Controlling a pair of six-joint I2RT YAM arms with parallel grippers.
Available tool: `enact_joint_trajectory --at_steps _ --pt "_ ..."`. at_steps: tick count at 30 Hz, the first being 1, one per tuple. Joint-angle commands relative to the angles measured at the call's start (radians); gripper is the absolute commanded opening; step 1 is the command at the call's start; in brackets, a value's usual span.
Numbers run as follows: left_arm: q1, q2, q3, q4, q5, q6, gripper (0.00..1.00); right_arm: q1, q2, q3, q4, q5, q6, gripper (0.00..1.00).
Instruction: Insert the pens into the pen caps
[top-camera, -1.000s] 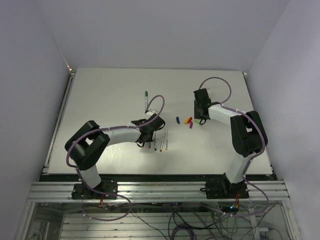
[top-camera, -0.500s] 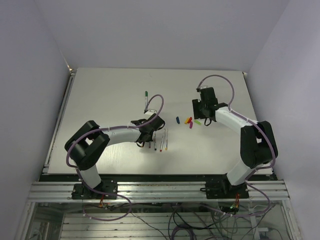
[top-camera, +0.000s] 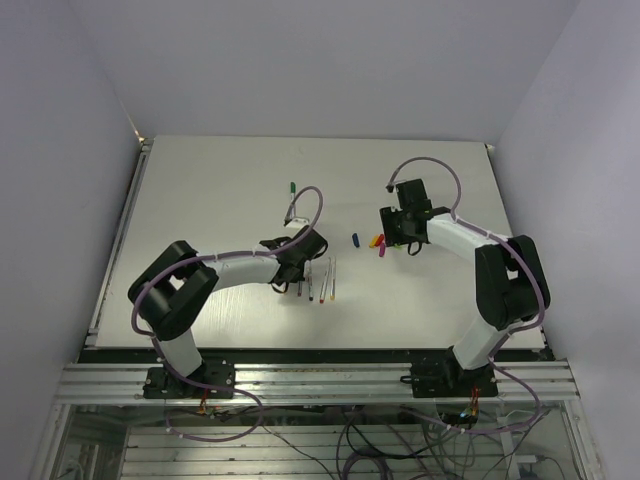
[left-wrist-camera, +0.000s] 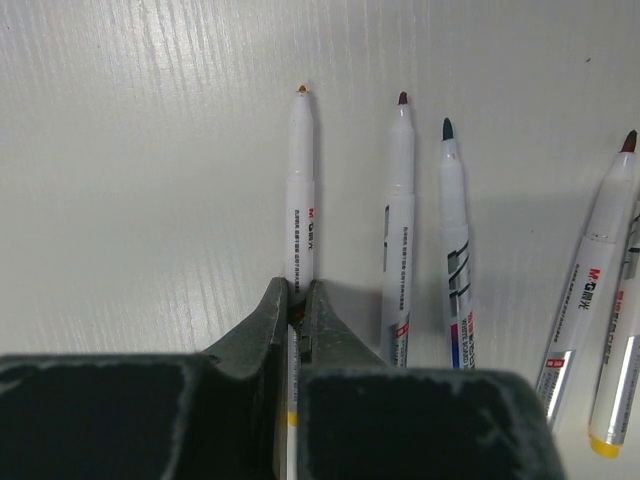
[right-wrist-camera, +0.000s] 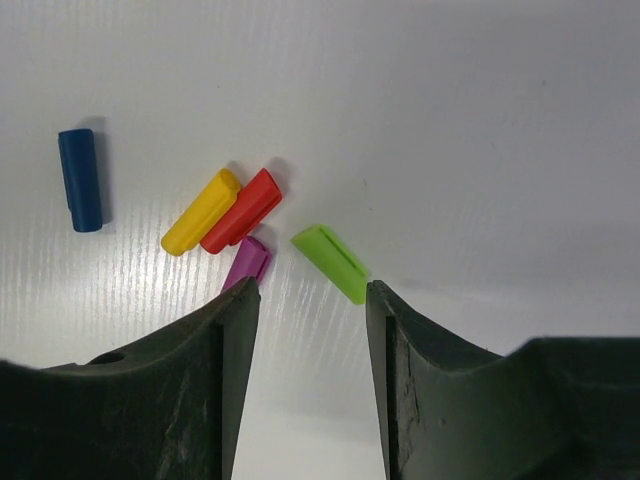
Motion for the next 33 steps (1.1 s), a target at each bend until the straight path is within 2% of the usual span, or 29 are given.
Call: enact_joint_trajectory --at_steps 1,20,33 --pt "0.028 0.032 -0.062 -0.063 0.053 -0.013 0.07 -0.005 0.037 -0.006 -0.016 -0.02 -0.018 0.46" --pt "0.062 0.017 -0.071 -0.046 0.087 0.007 0.07 -0.008 0.132 0.029 0.011 0.065 -0.007 0.4" --pt "0.067 0.039 -0.062 -0.035 0.099 0.018 0.07 -0.024 0.171 0.023 0.03 0.046 0.041 0.35"
